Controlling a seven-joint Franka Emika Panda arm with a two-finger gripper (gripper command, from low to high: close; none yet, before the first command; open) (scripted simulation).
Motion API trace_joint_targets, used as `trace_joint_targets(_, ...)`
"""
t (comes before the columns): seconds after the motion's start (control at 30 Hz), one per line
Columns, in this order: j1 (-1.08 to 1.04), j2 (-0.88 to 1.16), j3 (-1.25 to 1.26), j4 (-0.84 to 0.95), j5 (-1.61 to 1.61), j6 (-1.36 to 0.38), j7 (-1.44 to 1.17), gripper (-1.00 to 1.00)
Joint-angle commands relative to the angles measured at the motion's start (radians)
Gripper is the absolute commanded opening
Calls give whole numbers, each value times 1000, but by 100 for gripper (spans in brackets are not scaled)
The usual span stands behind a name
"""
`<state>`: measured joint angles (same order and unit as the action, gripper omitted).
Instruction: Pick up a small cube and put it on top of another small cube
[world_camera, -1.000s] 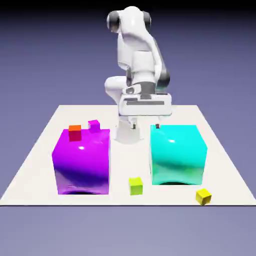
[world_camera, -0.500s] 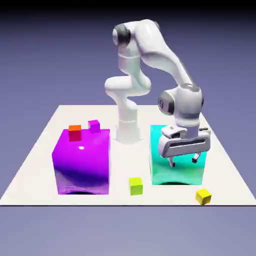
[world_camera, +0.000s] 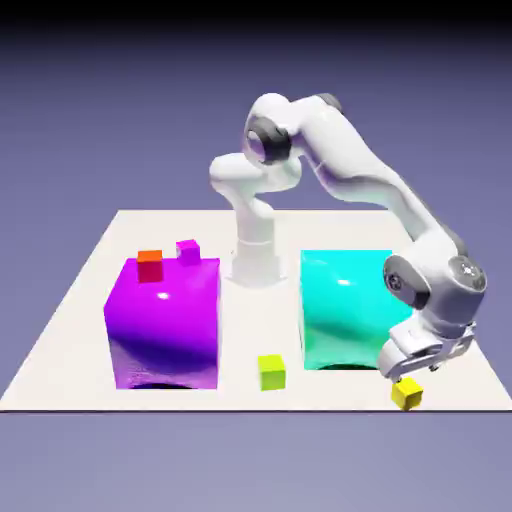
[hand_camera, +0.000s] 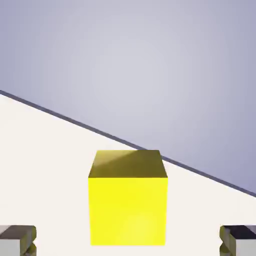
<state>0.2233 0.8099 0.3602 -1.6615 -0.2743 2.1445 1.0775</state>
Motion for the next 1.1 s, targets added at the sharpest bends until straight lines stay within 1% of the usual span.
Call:
trace_joint_targets(0.0, 5, 30, -10, -10, -11, 39, 6, 0)
trace_joint_targets(0.03, 5, 30, -10, -10, -11, 39, 6, -100)
trace_joint_targets(0.07, 5, 30, -10, -10, -11, 39, 6, -100)
trace_joint_targets(0.17, -13, -69, 20, 18, 25, -86, -15, -100)
trace_joint_targets(0.73, -221, -579, -272, -597, 248, 73, -267, -100)
trace_joint_targets(0.8, -227, -593, -280, -614, 254, 77, -274, -100)
trace_joint_targets(0.93, -221, -468, -288, -662, 239, 250, -264, -100)
trace_joint_targets(0.97, -221, -468, -288, -662, 239, 250, -264, 100)
trace_joint_targets(1.0, -221, -468, -288, -662, 239, 250, -264, 100)
trace_joint_targets(1.07, -224, -531, -284, -637, 246, 163, -269, 100)
